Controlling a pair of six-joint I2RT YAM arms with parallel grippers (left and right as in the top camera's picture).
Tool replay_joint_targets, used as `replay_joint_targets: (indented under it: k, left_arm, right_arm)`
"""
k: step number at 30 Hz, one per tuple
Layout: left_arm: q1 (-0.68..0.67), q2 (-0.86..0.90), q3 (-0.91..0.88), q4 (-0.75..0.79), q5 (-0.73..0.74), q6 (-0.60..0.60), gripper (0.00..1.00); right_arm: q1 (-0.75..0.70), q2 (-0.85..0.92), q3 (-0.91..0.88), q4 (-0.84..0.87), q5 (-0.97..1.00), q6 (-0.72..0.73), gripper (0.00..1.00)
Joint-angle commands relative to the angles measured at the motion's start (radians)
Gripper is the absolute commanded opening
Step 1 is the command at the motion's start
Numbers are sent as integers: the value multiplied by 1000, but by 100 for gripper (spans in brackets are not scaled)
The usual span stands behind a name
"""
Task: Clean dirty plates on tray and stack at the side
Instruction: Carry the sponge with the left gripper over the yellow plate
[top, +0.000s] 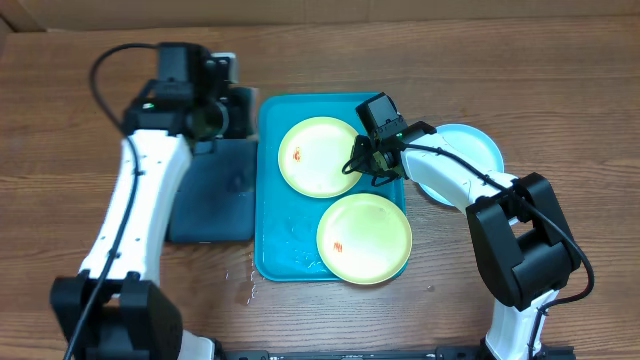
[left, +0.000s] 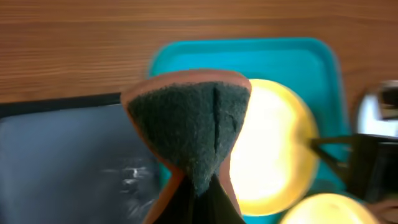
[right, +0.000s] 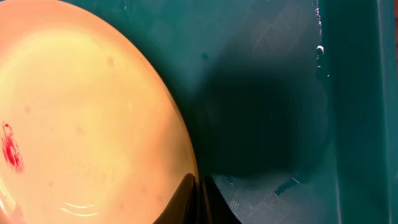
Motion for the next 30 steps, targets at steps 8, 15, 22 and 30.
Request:
replay_joint_targets:
  k: [8,15,22,30]
  left_arm:
    - [-214,220,27,74,-8,-154,4]
    - [-221,273,27,95,-95,-185,4]
    - [-222,298,25,92,-153,-167,4]
    - [-220,330,24,90,-160,-164,4]
  right_arm:
    - [-4,8,-11,5,-33,8,4]
    - [-4,8,-11,2,-39,8,4]
    - [-4,8,-11,5,-39,7,4]
    - [-4,8,-13,9,-35,7,18]
